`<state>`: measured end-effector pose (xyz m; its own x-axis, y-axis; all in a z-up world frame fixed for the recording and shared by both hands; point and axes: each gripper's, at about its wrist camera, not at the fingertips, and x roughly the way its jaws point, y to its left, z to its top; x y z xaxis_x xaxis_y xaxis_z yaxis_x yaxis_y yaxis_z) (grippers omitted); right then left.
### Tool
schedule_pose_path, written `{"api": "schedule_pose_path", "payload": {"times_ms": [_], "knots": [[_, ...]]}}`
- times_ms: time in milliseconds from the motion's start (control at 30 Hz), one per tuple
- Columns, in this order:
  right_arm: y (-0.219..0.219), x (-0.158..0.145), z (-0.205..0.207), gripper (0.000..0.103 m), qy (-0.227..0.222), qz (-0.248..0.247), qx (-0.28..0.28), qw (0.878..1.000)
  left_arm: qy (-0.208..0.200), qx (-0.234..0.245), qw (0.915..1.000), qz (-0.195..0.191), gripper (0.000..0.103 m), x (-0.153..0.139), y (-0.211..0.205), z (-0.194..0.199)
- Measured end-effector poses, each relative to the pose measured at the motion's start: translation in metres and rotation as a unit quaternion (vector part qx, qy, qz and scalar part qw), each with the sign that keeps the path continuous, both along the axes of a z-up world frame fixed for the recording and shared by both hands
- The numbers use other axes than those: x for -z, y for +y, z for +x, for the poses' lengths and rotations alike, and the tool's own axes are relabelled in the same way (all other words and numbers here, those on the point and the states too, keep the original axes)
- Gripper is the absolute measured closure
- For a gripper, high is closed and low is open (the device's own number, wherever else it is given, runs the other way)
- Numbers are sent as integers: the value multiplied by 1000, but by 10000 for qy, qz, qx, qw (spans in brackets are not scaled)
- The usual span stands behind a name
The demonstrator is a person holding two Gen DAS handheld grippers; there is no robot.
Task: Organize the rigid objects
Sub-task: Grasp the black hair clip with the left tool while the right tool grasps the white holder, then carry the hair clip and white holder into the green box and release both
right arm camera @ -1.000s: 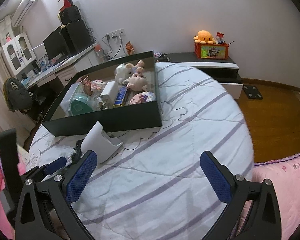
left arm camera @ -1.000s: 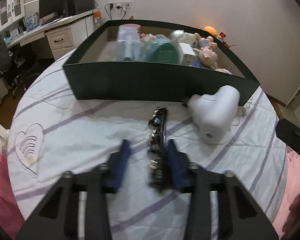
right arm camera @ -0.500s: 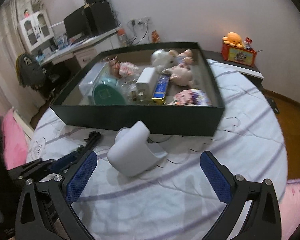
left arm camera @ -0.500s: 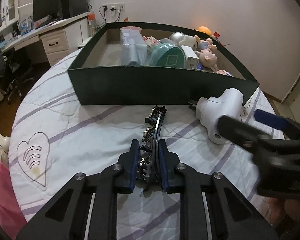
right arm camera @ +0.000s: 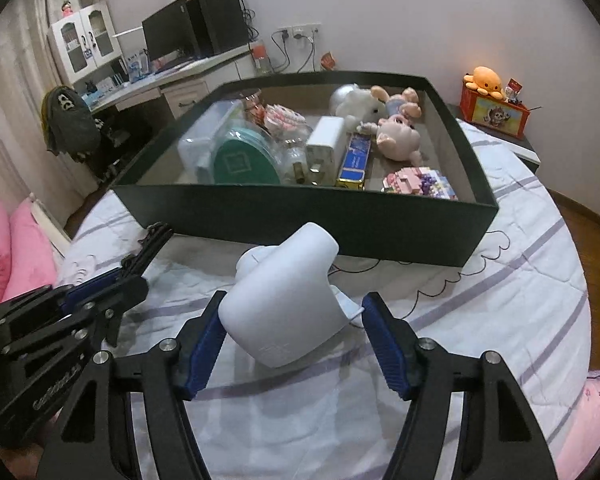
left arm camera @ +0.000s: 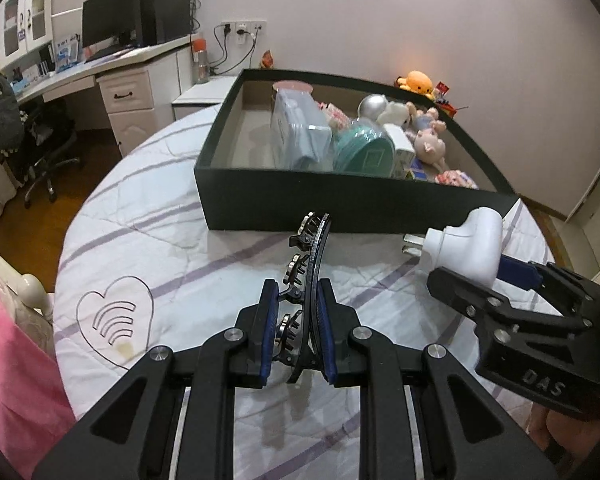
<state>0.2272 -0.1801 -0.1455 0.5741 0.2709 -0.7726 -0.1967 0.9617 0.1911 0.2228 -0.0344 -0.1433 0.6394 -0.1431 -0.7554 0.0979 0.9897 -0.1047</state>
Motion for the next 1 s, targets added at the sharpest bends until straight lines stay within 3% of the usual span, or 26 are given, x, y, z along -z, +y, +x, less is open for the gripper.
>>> {"api": "schedule_pose_path", "payload": {"times_ms": [433, 700, 1000], "knots": [[-3, -54, -17, 35, -460, 359, -138, 9982, -376, -43, 9991, -203, 84, -46, 19, 3], [-6, -84, 9, 35, -839, 310, -78, 9960, -699, -246, 9968, -311, 84, -80, 35, 50], [-15, -102, 59, 35, -1082, 265, 52, 9938, -592, -301, 9975, -257, 84, -72, 27, 104]]}}
